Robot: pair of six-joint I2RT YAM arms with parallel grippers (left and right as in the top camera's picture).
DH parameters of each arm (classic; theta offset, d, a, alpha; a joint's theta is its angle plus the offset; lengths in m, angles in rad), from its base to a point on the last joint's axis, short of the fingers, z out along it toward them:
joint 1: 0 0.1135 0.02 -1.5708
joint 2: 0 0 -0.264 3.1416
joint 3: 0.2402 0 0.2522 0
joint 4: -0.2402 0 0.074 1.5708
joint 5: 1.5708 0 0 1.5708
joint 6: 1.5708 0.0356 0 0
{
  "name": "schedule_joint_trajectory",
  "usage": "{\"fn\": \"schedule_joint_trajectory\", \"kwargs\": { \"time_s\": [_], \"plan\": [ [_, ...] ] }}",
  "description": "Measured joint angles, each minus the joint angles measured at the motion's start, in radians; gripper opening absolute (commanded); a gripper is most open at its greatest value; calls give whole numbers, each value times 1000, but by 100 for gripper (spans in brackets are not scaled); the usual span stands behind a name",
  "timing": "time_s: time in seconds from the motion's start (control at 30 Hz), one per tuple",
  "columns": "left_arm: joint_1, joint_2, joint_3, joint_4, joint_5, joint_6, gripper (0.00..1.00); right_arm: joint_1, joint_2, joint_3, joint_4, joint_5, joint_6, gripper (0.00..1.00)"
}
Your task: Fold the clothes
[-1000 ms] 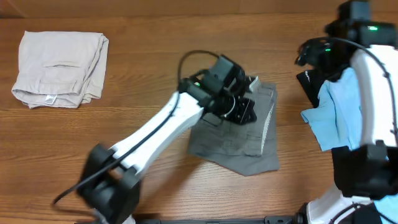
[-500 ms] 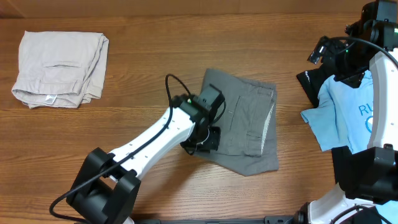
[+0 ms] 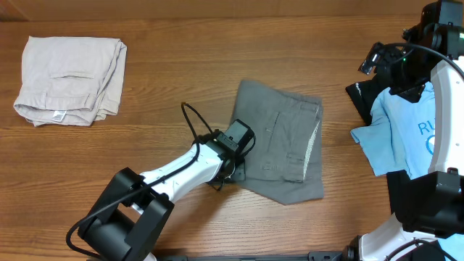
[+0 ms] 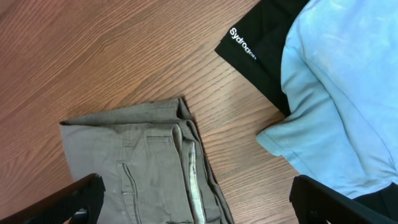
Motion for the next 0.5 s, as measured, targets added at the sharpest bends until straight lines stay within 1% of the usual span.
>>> {"fn": "schedule_joint_trajectory", "kwargs": {
  "time_s": [0.03, 0.1, 0.27, 0.33, 0.37, 0.4, 0.43, 0.47, 0.5],
  "plan": [
    [0, -1, 0, 9, -45, -7, 7, 0, 0, 0, 0, 0, 0, 100],
    [4, -2, -3, 36, -130, -17, 4, 0, 0, 0, 0, 0, 0, 100],
    [76, -2, -12, 69, -240, -22, 4, 0, 0, 0, 0, 0, -1, 100],
    [118, -2, -14, 81, -278, -19, 8, 0, 0, 0, 0, 0, 0, 100],
    [146, -2, -16, 98, -294, -13, 4, 0, 0, 0, 0, 0, 0, 100],
    [189, -2, -19, 131, -307, 1, 4, 0, 0, 0, 0, 0, 0, 100],
    [260, -2, -19, 180, -311, 35, 4, 0, 0, 0, 0, 0, 0, 100],
    [296, -2, -17, 187, -301, 58, 4, 0, 0, 0, 1, 0, -1, 100],
    [348, -2, -10, 174, -244, 95, 4, 0, 0, 0, 0, 0, 0, 100]
  ]
}}
